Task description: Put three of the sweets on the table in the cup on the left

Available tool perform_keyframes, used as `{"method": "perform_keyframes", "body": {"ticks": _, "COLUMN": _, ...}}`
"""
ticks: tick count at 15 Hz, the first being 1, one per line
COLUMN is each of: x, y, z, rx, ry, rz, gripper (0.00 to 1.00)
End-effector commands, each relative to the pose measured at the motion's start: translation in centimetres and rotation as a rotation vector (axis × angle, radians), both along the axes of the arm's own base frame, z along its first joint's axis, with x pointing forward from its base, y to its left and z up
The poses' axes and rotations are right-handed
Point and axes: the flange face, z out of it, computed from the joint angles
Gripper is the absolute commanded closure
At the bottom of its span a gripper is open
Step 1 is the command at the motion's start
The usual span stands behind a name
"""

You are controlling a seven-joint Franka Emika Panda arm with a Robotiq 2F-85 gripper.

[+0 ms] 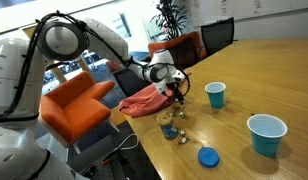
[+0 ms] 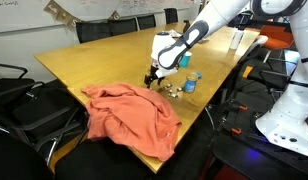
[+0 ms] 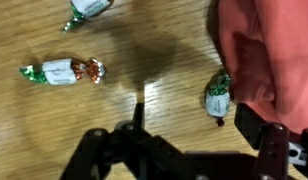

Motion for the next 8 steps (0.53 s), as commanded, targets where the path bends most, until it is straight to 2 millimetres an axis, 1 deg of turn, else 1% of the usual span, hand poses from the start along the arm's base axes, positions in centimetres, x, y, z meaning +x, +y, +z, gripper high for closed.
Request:
{"method": "perform_keyframes", "body": {"ticks": 1, "x": 0.34, "y": 0.08, "z": 0.06, "rx": -0.015, "ry": -0.033, "rz": 0.001, "gripper": 0.39}}
{"method": "perform_keyframes", "body": {"ticks": 5, "x": 0.3, "y": 0.02, "z": -0.04, "rx": -0.024, "ry": -0.033, "rz": 0.0, "gripper": 0.71}}
{"method": "perform_keyframes", "body": {"ticks": 7, "x": 0.26, "y": 0.11, "z": -0.06, "rx": -0.028, "ry": -0.032, "rz": 0.001, "gripper": 0.84}}
{"method": "perform_keyframes", "body": {"ticks": 8, "x": 0.24, "y": 0.16, "z": -0.07, "rx": -0.029, "ry": -0.032, "rz": 0.002, "gripper": 0.93}}
